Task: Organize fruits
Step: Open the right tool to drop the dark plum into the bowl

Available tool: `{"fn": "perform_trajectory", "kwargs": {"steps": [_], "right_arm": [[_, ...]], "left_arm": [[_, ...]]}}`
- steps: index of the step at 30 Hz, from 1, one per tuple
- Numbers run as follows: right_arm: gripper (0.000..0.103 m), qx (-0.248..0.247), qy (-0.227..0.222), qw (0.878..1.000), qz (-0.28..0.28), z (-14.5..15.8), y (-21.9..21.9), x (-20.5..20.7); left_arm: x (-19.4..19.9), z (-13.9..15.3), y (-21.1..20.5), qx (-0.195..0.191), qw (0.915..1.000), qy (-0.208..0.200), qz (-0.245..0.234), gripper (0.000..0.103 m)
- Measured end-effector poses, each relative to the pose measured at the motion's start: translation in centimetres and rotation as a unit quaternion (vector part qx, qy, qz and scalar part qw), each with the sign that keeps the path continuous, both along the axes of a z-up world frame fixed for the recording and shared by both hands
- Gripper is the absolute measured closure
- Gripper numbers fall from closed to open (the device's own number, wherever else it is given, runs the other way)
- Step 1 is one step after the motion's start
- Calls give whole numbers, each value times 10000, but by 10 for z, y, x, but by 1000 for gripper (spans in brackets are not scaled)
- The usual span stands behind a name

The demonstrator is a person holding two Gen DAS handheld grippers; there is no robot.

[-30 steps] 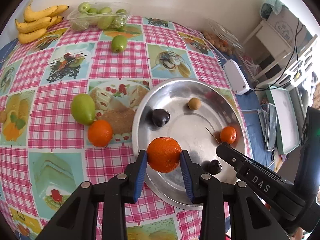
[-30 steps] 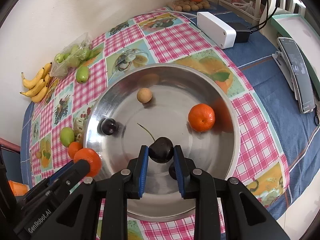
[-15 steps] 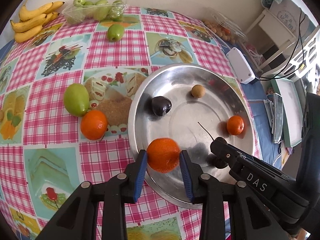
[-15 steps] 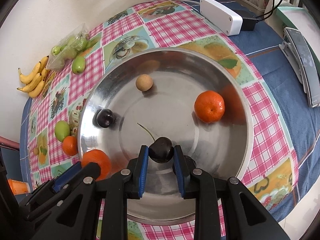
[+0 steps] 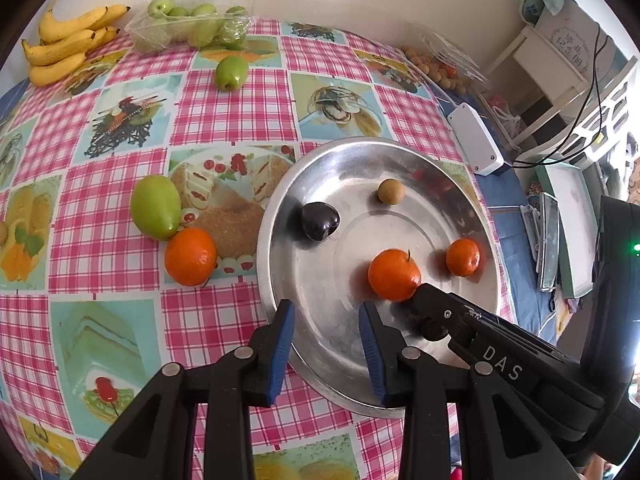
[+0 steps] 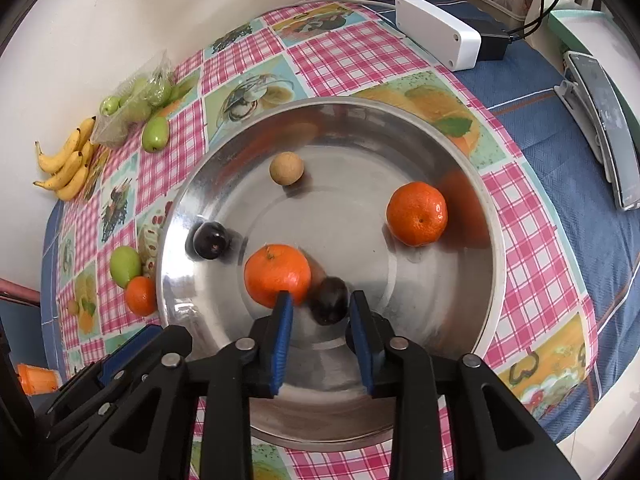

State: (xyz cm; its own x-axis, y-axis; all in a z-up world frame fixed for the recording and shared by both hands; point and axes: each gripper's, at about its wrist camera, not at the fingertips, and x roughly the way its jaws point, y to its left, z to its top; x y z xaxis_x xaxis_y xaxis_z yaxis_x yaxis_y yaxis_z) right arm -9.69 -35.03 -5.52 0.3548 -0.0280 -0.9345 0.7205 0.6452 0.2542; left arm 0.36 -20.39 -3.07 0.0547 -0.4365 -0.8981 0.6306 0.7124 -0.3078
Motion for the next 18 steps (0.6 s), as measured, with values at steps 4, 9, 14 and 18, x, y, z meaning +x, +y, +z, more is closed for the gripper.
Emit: {"fn": "perform_trajectory", "kwargs": {"steps": [4, 9, 14, 18], "right_arm": [[67, -41, -26, 10000, -18, 3, 0, -1], [67, -131, -78, 9999, -20, 9, 1, -3], [67, -213, -128, 9997, 26, 14, 3, -3], [67, -272, -140, 9995, 99, 16, 5, -1]], "left_arm": [[4, 4, 5, -21, 10000, -7, 68, 66], [14, 11, 15, -97, 9995, -47, 280, 66], [26, 13, 27, -12, 9981, -157, 595, 63], [36, 11, 39, 77, 9964, -196, 821, 57]]}}
